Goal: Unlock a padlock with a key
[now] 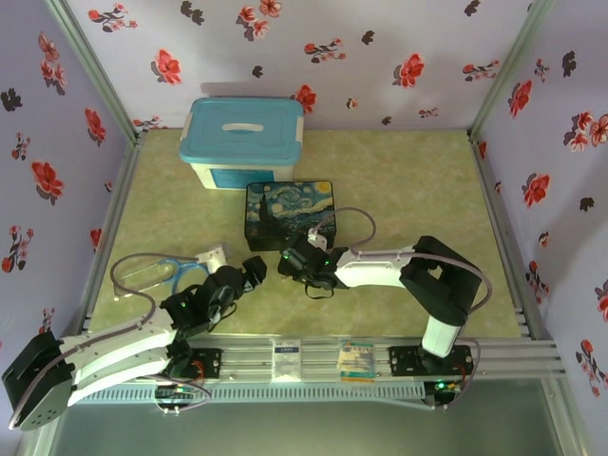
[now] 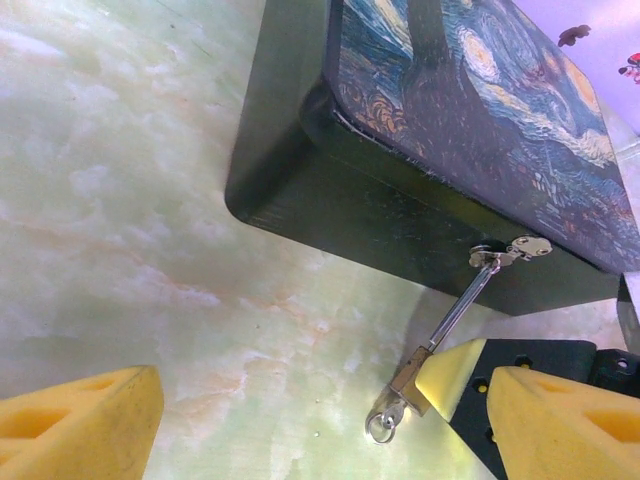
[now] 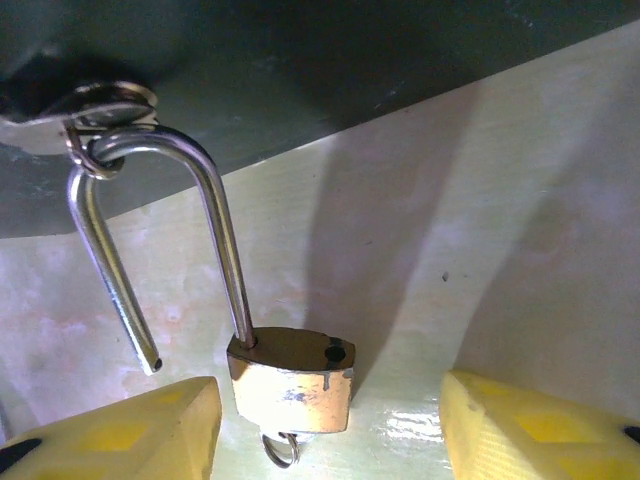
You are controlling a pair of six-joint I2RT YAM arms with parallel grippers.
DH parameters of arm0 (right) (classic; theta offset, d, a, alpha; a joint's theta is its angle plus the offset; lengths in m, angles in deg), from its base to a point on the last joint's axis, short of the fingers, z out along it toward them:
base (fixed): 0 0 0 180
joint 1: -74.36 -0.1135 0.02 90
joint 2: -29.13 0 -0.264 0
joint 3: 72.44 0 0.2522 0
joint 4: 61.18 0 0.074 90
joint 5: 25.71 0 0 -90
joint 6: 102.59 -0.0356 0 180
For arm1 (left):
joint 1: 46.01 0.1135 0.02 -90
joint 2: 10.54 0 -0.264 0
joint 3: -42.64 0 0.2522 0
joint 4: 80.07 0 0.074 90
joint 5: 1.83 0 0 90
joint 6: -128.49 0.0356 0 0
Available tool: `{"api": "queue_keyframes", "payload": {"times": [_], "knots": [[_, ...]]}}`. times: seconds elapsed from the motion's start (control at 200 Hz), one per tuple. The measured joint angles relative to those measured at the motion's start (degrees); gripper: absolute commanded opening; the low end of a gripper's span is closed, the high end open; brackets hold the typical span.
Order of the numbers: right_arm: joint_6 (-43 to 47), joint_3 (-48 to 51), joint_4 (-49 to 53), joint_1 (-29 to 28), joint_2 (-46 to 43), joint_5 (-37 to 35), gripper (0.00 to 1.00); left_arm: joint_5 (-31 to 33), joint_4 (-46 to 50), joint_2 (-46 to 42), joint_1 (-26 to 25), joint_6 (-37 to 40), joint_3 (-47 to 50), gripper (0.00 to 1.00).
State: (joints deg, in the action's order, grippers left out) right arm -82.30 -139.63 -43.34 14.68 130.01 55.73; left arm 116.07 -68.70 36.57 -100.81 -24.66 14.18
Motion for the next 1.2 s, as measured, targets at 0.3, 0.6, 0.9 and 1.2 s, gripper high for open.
{"api": "queue_keyframes", "payload": {"times": [0.3, 0.6, 0.9, 1.2], "knots": [[0.1, -1.0, 0.3, 0.0, 1.0, -0.3, 0.56, -0.1, -0.2, -0.7, 0.1, -0.3, 0.8, 0.85], [2.0, -0.3, -3.4, 0.0, 1.5, -0.3, 0.56, -0.1, -0.2, -0.7, 0.1, -1.1, 1.0, 0.86], [4.9, 1.5, -7.8, 0.0, 1.7, 0.2, 0.55, -0.1, -0.2, -0.7, 0.1, -1.5, 1.7, 0.86], [6.8, 9.4, -20.6, 0.5, -0.3, 1.6, 0.48, -0.1, -0.2, -0.7, 0.2, -1.6, 1.7, 0.86]]}}
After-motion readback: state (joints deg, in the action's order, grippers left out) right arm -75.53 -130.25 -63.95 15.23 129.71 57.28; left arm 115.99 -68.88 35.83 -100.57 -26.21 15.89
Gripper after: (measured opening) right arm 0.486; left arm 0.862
